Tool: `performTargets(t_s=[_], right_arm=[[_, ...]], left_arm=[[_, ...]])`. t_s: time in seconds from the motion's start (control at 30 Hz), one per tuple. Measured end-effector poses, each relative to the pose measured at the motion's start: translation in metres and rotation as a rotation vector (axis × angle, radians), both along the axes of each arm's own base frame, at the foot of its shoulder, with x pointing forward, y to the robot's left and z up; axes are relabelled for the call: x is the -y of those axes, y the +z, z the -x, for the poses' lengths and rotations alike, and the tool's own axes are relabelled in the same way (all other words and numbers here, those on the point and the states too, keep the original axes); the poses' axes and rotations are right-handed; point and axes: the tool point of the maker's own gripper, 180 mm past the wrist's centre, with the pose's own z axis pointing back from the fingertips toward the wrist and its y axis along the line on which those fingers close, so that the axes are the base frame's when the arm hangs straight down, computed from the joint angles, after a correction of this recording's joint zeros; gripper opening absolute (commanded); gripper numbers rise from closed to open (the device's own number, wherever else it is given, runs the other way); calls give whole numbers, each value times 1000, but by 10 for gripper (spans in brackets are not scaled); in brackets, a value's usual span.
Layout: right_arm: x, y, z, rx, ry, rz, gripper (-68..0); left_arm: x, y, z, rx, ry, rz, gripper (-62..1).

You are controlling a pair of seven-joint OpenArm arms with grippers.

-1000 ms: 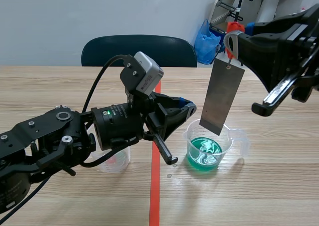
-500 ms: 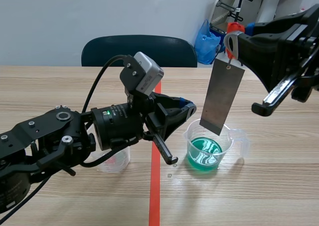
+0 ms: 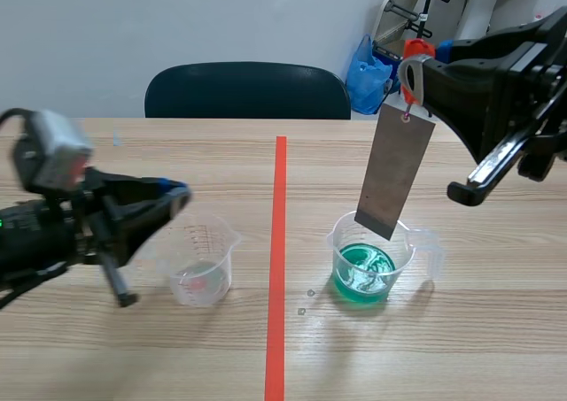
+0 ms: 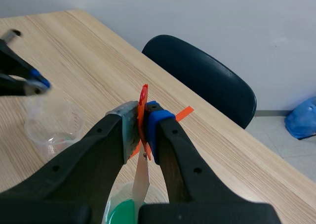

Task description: Do the redox reaction experiment

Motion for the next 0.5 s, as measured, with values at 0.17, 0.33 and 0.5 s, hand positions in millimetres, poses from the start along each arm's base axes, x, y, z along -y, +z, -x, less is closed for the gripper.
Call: performTargets(t_s=[0.17, 0.33, 0.5], right_arm=[[0, 0, 0, 2, 0, 0, -669], [0, 0, 0, 2, 0, 0, -669], [0, 1, 0, 2, 0, 0, -669]], left_arm=[[-64, 6, 40, -14, 103, -30, -582], [-109, 5, 100, -40, 208, -17, -582], [-131, 2, 166, -83, 294, -53, -582]])
